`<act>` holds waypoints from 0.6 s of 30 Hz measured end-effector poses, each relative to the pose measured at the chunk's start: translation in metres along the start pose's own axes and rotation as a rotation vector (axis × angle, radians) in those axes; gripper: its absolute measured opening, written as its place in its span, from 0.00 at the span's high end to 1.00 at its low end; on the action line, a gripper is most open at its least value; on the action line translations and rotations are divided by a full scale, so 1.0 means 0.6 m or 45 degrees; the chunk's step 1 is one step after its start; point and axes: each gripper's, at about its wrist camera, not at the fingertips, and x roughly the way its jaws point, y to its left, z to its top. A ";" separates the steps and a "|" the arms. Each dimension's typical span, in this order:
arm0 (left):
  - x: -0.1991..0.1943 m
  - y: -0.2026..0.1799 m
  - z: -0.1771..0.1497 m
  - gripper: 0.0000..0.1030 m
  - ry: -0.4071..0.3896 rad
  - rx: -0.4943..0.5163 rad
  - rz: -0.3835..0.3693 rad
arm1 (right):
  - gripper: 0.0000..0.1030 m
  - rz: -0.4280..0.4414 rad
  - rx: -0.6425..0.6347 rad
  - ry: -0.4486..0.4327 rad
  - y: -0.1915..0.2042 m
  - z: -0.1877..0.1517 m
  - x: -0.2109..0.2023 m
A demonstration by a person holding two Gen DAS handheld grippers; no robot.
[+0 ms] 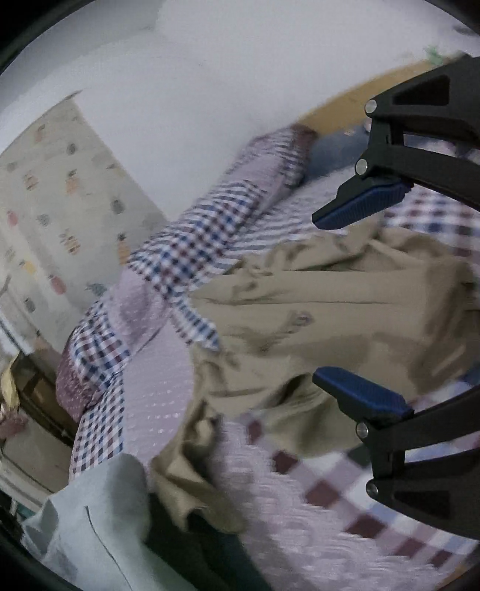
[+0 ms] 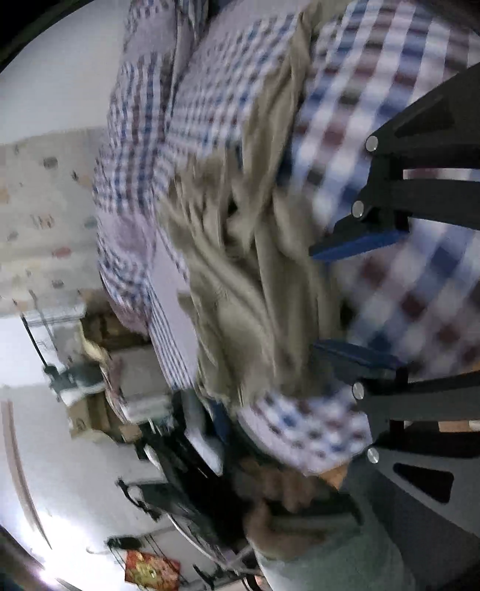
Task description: Fold clothes
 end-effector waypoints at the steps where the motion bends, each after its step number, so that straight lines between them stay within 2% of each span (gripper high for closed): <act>1: -0.004 -0.009 -0.016 0.22 0.013 0.033 0.019 | 0.53 -0.030 0.013 -0.017 -0.020 0.001 -0.010; 4: -0.019 -0.031 -0.059 0.22 0.041 0.111 0.061 | 0.52 -0.105 0.099 -0.081 -0.082 0.006 -0.043; 7: -0.034 -0.051 -0.098 0.22 0.071 0.172 0.095 | 0.51 -0.126 0.197 -0.127 -0.119 0.007 -0.058; 12: -0.028 -0.076 -0.150 0.22 0.165 0.241 0.148 | 0.50 -0.193 0.216 -0.146 -0.145 0.005 -0.063; 15: -0.015 -0.084 -0.173 0.22 0.224 0.270 0.181 | 0.50 -0.197 0.248 -0.147 -0.156 -0.003 -0.059; 18: 0.000 -0.084 -0.189 0.22 0.272 0.284 0.220 | 0.50 -0.223 0.253 -0.104 -0.165 -0.011 -0.039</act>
